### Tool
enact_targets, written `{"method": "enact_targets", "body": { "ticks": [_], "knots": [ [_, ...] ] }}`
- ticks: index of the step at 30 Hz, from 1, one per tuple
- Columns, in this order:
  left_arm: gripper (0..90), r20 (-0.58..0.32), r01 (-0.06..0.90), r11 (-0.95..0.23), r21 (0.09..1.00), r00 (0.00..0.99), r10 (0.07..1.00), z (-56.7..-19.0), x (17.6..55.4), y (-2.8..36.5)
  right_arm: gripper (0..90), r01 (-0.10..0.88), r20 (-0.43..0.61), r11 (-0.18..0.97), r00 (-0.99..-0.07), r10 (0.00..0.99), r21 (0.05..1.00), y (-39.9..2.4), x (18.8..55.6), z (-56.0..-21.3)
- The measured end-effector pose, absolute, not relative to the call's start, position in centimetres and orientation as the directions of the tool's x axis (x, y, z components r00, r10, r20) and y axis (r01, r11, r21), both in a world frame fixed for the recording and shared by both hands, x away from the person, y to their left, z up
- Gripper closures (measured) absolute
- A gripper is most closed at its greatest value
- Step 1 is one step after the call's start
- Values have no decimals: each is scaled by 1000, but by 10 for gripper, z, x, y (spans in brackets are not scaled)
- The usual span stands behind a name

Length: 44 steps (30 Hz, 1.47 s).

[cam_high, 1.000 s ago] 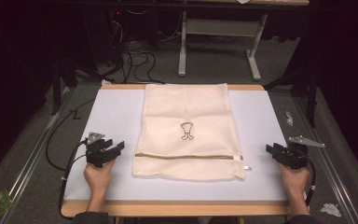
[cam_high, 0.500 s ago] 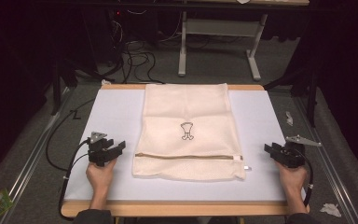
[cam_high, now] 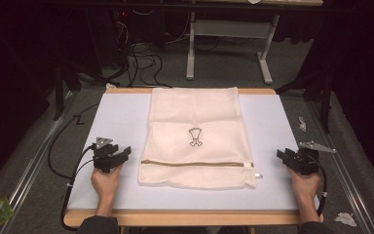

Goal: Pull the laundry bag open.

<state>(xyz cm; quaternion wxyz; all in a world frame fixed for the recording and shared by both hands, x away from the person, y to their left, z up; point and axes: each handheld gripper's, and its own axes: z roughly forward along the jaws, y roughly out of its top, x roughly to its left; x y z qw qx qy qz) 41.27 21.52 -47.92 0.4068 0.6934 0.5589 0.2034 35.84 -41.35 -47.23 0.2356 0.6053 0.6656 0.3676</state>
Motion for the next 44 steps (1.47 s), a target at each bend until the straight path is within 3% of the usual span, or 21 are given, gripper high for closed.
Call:
{"method": "enact_targets", "body": {
  "ticks": [23,44],
  "knots": [
    [432,-157,615,-51,787,280,947,-485,416,213,571,634,109,6,-142,984,773,-412,359,-474],
    [400,-119,596,-86,799,296,948,-485,411,209,484,623,52,37,-124,991,782,-407,357,-476]
  ]
}}
